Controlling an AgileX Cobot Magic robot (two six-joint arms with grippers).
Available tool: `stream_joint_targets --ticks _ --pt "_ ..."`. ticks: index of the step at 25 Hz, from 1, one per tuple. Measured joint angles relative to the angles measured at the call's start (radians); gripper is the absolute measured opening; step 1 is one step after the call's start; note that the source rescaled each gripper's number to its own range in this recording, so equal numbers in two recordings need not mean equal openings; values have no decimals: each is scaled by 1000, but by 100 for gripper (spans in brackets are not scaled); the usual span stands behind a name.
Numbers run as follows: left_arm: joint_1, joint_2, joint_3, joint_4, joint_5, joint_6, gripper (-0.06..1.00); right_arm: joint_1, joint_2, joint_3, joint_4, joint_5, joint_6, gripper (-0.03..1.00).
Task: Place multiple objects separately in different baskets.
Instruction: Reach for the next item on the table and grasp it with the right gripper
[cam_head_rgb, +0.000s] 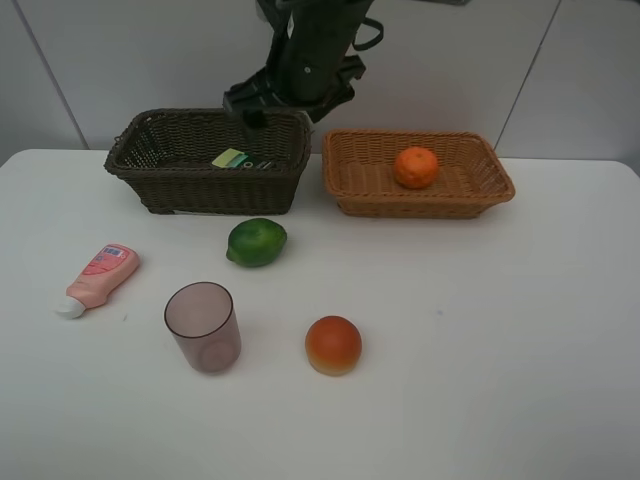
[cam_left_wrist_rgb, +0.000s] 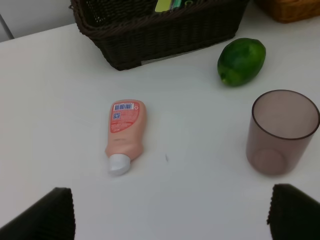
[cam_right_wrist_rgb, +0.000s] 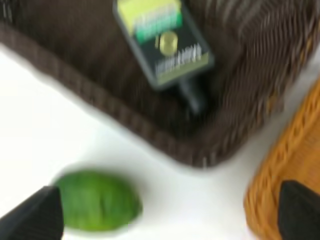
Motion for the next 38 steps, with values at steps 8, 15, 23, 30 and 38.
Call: stream_joint_targets --ticks 8,15,23,30,38 --pt "0 0 0 0 0 0 100 34 -136 220 -2 107 -100 87" --pt "0 0 0 0 0 0 100 81 -272 470 46 130 -94 87" --pt "0 0 0 0 0 0 100 93 -307 710 105 41 -190 87" --pt "0 0 0 0 0 0 100 106 -310 814 116 -67 -582 87" --pt "0 0 0 0 0 0 100 129 -309 820 161 -257 -685 87"
